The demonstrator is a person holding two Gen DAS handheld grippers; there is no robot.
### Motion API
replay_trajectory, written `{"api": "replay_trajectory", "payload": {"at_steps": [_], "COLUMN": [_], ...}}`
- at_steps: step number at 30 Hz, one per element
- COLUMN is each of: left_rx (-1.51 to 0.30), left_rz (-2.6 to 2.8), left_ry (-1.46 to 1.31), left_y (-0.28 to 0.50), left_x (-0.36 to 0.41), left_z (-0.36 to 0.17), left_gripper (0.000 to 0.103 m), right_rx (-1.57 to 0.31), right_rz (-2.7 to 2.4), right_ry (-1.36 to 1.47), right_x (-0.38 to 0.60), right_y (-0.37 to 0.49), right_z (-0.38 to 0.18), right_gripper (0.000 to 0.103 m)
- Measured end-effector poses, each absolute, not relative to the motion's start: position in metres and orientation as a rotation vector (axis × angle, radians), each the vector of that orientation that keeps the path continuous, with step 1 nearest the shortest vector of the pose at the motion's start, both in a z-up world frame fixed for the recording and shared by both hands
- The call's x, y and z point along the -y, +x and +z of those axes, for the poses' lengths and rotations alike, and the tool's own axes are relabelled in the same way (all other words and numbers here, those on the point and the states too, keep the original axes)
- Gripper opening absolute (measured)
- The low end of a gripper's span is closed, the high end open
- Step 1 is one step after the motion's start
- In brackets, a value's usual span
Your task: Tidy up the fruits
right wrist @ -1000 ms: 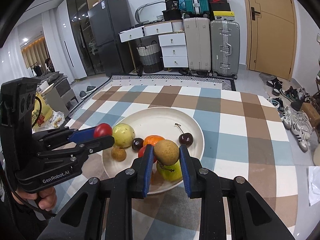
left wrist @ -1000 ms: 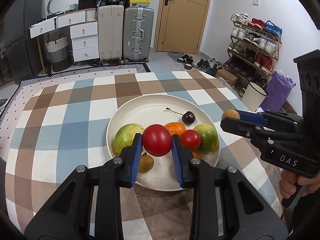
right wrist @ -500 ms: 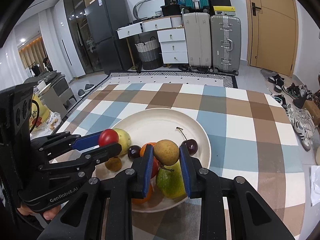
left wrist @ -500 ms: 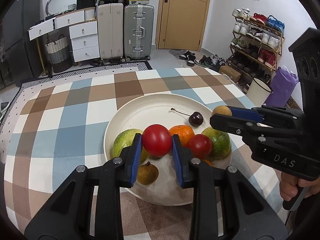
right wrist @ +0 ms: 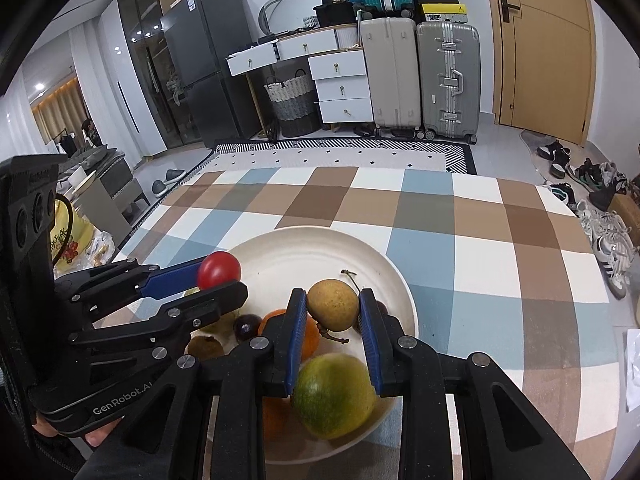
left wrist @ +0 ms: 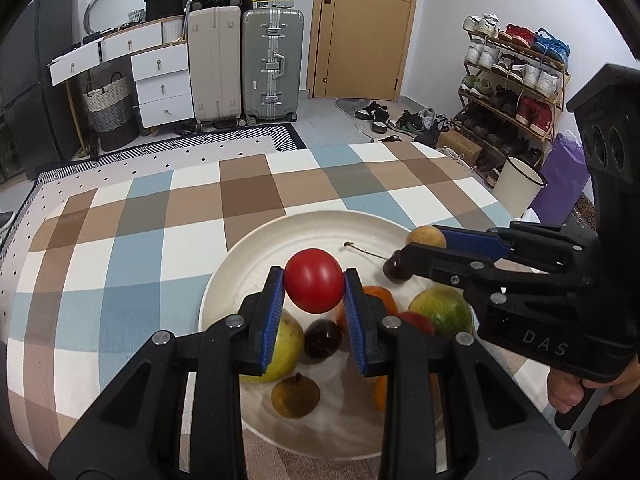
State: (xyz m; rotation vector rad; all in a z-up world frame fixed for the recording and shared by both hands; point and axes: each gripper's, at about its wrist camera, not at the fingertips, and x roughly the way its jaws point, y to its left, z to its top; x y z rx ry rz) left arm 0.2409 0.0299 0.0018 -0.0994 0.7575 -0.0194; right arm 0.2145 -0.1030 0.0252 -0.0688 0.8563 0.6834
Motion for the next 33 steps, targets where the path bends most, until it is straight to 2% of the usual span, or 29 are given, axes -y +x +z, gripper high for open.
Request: {"api": "replay_trajectory", "payload": {"at_steps": [3, 5, 7, 9, 11, 15, 17, 18, 23, 33], "left_rx": [-0.757, -0.758, -0.757, -0.742, -0.727, -0.703, -0.695, -0.689, -0.659, -0.624], "left_rz": [-0.020, -0.022, -0.018, 0.011, 0.014, 0.024, 0.028, 0.031, 0.033, 0.048], "left_ry": [-0.096, -0.099, -0.103, -0.114, -0.132, -0.147, -0.147, -0.148, -0.159, -0.138], "left_y": [0.247, 0.248, 0.245, 0.238, 0.230, 0.209, 0.197, 0.191, 0.158, 0.108], "left_x": [-0.032, -0.033, -0.035, -0.037, -0.040, -0.043, -0.041, -0.041, -0.038, -0.025], "left_z": [0.004, 0.007, 0.008, 0.010, 0.011, 0.016, 0.019, 0.020, 0.024, 0.027], "left_gripper": [0.027, 0.028, 0.039, 0.066, 0.081, 0.089, 0.096, 0.102, 0.102, 0.102], "right_rx": [-0.856, -0.847, -0.837, -0.833, -0.828, -0.821, -0.806, -0.797, -0.770, -0.735], "right_rz": [0.691, 0.682, 0.674, 0.664, 0.656, 0.651, 0.660, 0.659, 0.685, 0.697], "right_ry": [-0.065, -0.063, -0.052, -0.055, -0.057, -0.056, -0.040, -0.035, -0.007, -0.038], "right_x": [0.101, 0.102, 0.107, 0.113, 0.118, 0.129, 0.135, 0.138, 0.151, 0.167], "right_y": [0.219, 0.219, 0.217, 0.212, 0.207, 0.192, 0.181, 0.177, 0.153, 0.112], "right_z": [0.026, 0.029, 0.031, 0.034, 0.036, 0.041, 0.045, 0.047, 0.052, 0.053], "right_gripper": [0.027, 0.035, 0.039, 0.040, 0.047, 0.060, 0.080, 0.081, 0.101, 0.102]}}
